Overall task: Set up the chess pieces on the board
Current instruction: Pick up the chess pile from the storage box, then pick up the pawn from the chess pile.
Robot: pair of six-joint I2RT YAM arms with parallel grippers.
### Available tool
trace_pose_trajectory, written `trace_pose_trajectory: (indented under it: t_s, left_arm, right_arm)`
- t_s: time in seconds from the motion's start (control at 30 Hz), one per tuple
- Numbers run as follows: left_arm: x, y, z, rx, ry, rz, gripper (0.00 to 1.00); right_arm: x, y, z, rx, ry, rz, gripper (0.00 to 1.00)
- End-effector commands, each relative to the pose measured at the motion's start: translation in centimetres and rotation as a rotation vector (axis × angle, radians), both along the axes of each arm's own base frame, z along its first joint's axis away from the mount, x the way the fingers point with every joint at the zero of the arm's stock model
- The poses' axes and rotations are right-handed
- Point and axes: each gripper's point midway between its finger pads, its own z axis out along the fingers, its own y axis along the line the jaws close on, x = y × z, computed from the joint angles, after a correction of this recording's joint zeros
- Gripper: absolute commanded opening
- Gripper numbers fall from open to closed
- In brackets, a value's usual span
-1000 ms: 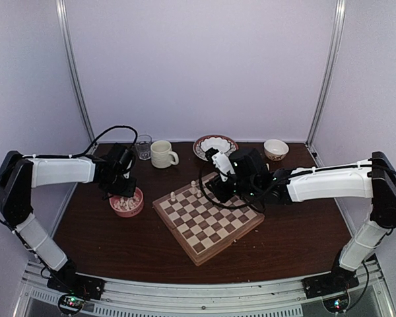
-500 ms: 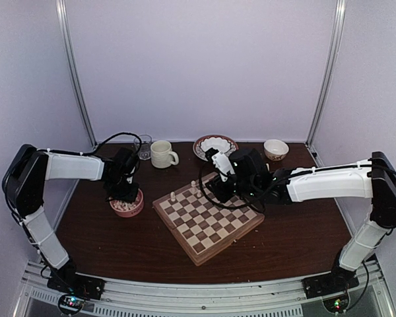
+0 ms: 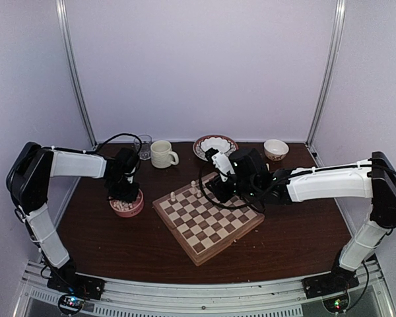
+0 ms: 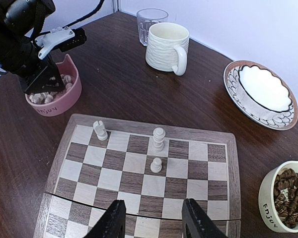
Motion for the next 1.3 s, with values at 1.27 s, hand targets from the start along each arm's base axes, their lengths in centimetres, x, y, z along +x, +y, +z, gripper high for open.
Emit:
trace_pose_trajectory:
  t_s: [1.27]
  left_arm:
    - [-5.1,-9.5,14.6,-0.612,-0.51,-0.486,0.17]
  right_arm:
    - [-3.7,4.2,1.5,0.188,0.106,0.222,0.43]
